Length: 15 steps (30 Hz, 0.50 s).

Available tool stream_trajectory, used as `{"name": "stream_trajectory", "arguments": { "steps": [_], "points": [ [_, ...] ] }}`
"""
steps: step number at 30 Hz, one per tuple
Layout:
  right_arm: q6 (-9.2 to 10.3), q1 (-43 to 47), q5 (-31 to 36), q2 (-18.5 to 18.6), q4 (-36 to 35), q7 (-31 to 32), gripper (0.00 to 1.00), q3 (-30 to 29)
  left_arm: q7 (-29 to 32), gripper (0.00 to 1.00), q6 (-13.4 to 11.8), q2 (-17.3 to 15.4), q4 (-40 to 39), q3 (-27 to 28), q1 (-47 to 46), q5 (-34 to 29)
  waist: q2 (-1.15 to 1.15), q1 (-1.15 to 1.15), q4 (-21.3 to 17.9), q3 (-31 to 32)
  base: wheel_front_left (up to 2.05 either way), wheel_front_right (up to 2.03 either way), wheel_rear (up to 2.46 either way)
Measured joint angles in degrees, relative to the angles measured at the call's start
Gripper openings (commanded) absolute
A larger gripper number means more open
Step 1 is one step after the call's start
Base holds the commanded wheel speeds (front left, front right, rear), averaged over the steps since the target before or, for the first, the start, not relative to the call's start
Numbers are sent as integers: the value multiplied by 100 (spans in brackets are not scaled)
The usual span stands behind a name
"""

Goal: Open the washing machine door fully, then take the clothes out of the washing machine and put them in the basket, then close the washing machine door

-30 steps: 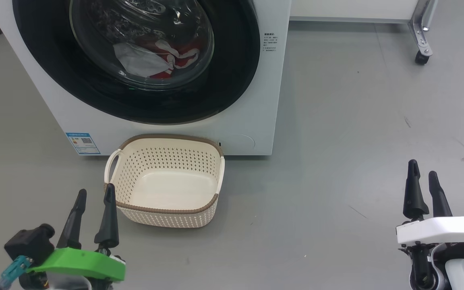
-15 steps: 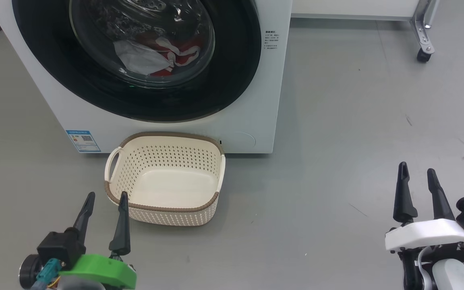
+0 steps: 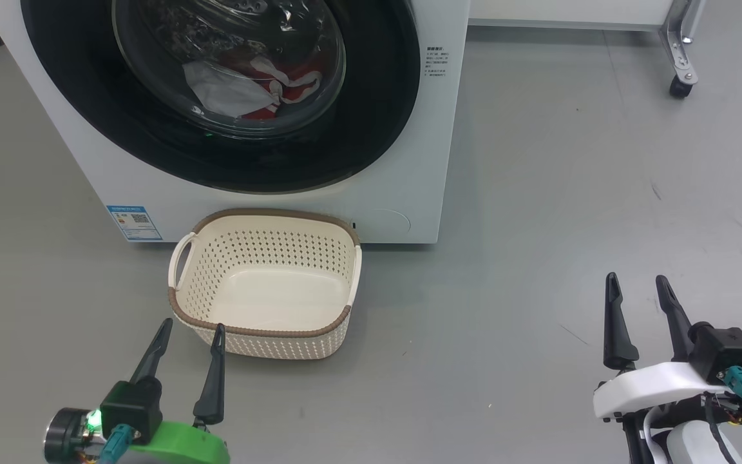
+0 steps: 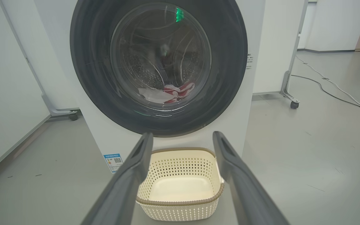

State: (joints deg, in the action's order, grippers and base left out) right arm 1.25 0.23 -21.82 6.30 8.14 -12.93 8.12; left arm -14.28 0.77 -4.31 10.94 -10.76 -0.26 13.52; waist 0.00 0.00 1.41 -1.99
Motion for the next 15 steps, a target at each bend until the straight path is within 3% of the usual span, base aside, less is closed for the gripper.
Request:
{"name": "stream_trajectory", "arguments": {
  "steps": [15],
  "points": [
    [49,-7,23,-29,163,1,100,23,-15,100,-158,67,261,22,-5,-19,0,0,-29,25,0,0,0]
  ]
}}
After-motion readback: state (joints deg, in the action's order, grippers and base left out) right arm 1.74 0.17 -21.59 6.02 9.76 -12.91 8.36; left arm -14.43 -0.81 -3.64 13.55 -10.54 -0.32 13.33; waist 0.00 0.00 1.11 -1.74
